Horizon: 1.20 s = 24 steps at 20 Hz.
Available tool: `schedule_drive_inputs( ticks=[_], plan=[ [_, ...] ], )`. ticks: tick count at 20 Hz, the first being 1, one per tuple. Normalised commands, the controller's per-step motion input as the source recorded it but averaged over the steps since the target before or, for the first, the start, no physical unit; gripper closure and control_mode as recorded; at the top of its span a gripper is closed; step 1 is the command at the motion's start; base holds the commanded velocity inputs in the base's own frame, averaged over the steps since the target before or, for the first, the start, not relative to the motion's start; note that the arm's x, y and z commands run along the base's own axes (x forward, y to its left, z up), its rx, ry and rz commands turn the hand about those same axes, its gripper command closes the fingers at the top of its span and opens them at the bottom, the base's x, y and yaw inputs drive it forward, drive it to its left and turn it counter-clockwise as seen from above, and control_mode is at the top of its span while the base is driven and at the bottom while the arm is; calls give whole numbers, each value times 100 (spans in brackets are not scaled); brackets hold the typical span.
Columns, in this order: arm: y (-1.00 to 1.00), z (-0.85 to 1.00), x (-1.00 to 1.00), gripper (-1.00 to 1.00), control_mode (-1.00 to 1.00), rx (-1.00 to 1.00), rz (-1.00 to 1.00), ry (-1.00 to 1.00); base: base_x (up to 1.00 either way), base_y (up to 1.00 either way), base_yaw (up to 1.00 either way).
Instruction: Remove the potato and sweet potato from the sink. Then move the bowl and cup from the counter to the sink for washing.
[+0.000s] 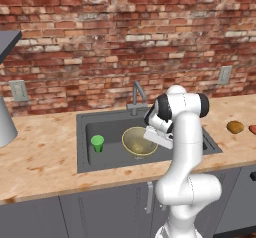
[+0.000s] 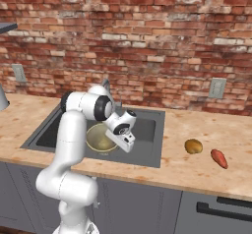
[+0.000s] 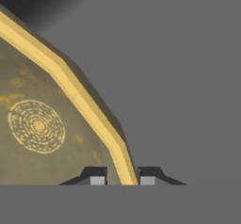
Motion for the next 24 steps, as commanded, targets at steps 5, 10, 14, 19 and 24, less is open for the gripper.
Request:
schedule_drive_inputs(
  ticks=[5,10,14,19,24],
  plan=[
    [2,-3,-1,100,-100,0,0,0,0,0,0],
    [5,-7,-3,100,-100,0,0,0,0,0,0],
    [7,-11,-5,100,-100,0,0,0,0,0,0],
    [7,-15,-5,100,-100,0,0,1,0,0,0],
    [6,-13,-15,100,-100,0,7,4,0,0,0]
  ],
)
